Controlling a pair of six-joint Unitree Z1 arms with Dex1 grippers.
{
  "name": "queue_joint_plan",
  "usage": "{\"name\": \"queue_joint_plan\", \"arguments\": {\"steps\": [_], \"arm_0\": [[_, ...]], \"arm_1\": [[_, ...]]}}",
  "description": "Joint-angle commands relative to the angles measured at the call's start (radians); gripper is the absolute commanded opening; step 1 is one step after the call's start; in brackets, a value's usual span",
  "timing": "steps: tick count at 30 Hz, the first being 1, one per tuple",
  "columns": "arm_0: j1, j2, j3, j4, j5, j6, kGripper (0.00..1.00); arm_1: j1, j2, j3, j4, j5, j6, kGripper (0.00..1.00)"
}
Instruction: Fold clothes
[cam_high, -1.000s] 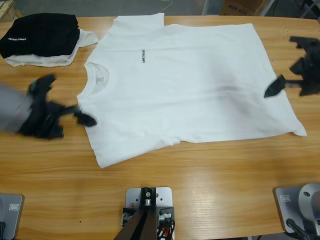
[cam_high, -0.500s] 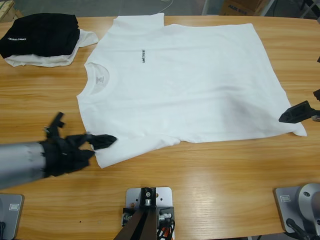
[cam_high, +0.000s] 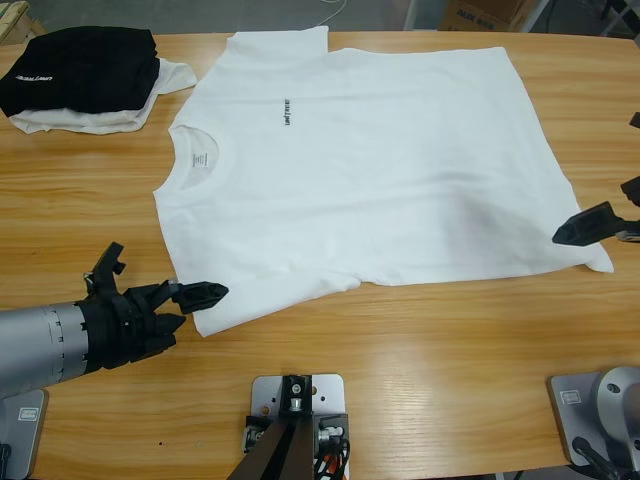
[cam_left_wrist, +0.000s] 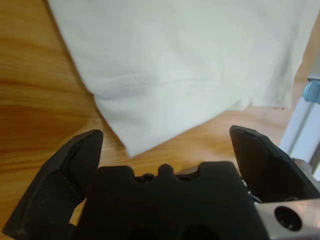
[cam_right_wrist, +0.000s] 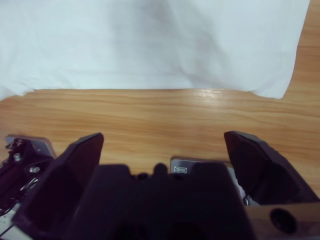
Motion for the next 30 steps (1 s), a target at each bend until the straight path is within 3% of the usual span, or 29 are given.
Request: {"name": "queue_joint_plan", "arguments": {"steps": [1,9,12,17,20,21,22,23,30], "arm_0": [[-0.033,0.101,0.014,0.008,-0.002,-0.08,1.0],[-0.042,0.206,0.018,-0.115,0.005,-0.098,0.995],[-0.042,0.202,0.038,-0.143,0.024,-0.095,0.697],[-0.042,0.178,0.091,-0.229,0.023,-0.08,0.681],[-0.042,0.186,0.102,-0.239,0.033,-0.087,0.604],[-0.042,0.189,0.102,-0.254,0.042,-0.084,0.518],[-0.042,0.19,0.103,-0.28,0.049,-0.075,0.224],[-0.042,0.191,0.104,-0.301,0.053,-0.066,0.007],[-0.019,0.172,0.113,-0.31,0.043,-0.052,0.0]], "arm_1": [[0.009,0.029,0.035,-0.015,0.004,0.013,1.0],[0.009,0.033,0.035,-0.012,0.007,0.013,1.0],[0.009,0.039,0.035,-0.015,0.007,0.013,1.0],[0.009,0.051,0.038,-0.021,0.007,0.013,1.0],[0.009,0.052,0.042,-0.026,0.009,0.013,1.0],[0.009,0.054,0.043,-0.027,0.009,0.013,1.0],[0.009,0.056,0.043,-0.028,0.01,0.013,1.0],[0.009,0.058,0.043,-0.028,0.01,0.013,1.0],[0.009,0.063,0.045,-0.029,0.015,0.008,1.0]]}}
